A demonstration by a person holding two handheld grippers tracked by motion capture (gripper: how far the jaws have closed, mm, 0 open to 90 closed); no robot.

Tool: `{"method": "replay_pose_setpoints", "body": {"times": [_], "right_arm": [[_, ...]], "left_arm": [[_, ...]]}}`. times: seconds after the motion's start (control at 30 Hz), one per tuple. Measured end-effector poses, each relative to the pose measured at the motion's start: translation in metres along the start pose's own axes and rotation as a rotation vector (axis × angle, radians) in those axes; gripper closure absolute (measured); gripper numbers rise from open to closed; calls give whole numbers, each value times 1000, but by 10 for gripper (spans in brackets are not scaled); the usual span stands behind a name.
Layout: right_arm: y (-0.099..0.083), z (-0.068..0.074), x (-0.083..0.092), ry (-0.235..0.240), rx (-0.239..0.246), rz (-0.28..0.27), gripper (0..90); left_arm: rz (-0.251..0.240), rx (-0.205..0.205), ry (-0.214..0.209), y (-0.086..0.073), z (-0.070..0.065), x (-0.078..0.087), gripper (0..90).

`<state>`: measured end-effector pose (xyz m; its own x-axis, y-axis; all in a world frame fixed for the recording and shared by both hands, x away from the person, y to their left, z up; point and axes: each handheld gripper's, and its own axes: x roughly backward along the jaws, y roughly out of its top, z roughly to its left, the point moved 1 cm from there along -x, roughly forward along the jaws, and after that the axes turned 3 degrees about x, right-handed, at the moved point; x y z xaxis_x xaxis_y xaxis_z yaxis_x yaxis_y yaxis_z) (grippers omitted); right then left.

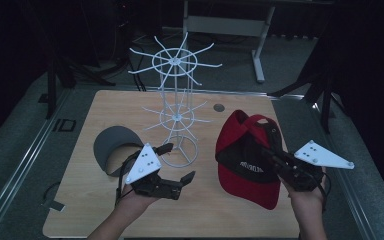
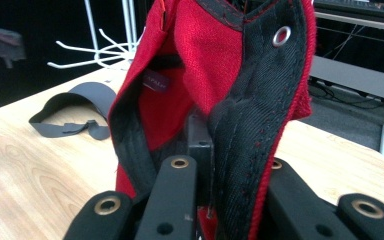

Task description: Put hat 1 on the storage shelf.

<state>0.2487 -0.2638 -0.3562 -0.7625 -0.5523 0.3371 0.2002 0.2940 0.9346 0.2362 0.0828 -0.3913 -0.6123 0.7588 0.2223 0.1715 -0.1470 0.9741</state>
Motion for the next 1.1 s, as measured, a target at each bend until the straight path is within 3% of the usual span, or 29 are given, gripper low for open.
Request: {"method": "replay_pose_setpoints", "body": {"times": [0.2, 0.43, 0.5, 0.67, 0.77, 1.1], "right_arm": [[0, 10, 4, 33, 14, -3, 850], [2, 20, 4, 62, 28, -9, 850], [3, 23, 4, 75, 33, -9, 850], [6, 28, 3, 98, 40, -19, 849], [5, 29, 3, 107, 38, -23, 849], [5, 35, 5, 135, 52, -16, 849]], "left_arm": [[13, -33, -19, 15, -6, -19, 66], [10, -33, -36, 28, -7, -33, 66], [19, -53, -37, 32, -8, -41, 66], [22, -44, -51, 41, -6, -52, 77], [41, -79, -45, 44, -8, -58, 96], [46, -101, -65, 51, -6, -72, 152]]}}
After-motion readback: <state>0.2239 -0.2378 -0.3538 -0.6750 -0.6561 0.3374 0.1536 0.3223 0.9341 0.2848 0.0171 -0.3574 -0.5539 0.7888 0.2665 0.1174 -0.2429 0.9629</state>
